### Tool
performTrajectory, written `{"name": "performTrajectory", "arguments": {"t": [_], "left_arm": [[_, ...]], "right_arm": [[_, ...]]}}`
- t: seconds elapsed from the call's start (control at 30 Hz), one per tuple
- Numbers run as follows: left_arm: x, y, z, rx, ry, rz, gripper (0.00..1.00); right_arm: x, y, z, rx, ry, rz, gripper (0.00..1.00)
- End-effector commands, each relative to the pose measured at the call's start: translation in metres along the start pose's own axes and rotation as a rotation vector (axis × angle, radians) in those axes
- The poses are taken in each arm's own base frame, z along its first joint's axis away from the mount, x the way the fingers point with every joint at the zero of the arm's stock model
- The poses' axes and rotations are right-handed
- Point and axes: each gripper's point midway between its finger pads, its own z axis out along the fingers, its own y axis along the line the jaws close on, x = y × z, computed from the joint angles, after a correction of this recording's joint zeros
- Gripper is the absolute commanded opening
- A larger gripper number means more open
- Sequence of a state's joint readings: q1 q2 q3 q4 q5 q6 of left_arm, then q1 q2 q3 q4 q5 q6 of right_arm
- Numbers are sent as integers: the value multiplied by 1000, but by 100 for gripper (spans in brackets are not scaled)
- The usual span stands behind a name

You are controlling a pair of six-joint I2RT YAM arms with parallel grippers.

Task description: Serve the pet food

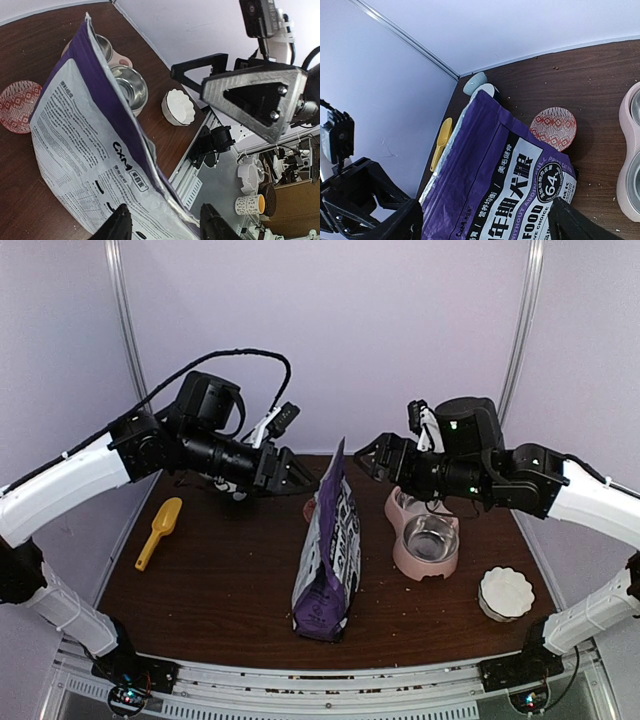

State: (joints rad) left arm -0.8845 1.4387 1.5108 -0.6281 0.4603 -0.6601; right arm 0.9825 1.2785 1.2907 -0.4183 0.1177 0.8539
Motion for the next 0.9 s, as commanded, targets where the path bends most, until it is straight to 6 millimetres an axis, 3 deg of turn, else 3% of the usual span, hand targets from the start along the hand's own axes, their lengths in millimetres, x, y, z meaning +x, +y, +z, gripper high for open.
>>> {"name": "performTrajectory", "arguments": {"t": [0.0, 0.27, 0.57, 0.7, 0.87], "left_arm": [[-6, 5, 13, 17, -16, -22, 48], [-10, 3, 20, 46, -29, -49, 24], [-5, -1, 22, 74, -5, -48, 8], [-4, -2, 22, 83, 2, -45, 0], [-4, -5, 21, 97, -1, -35, 0]], "right_arm": [[-9, 8, -8, 1, -12, -57, 88], [-5, 11, -8, -15, 11, -77, 89], [5, 29, 0, -78, 43, -36, 85], [11, 40, 7, -99, 58, -29, 78], [15, 46, 15, -109, 73, -22, 63]]}}
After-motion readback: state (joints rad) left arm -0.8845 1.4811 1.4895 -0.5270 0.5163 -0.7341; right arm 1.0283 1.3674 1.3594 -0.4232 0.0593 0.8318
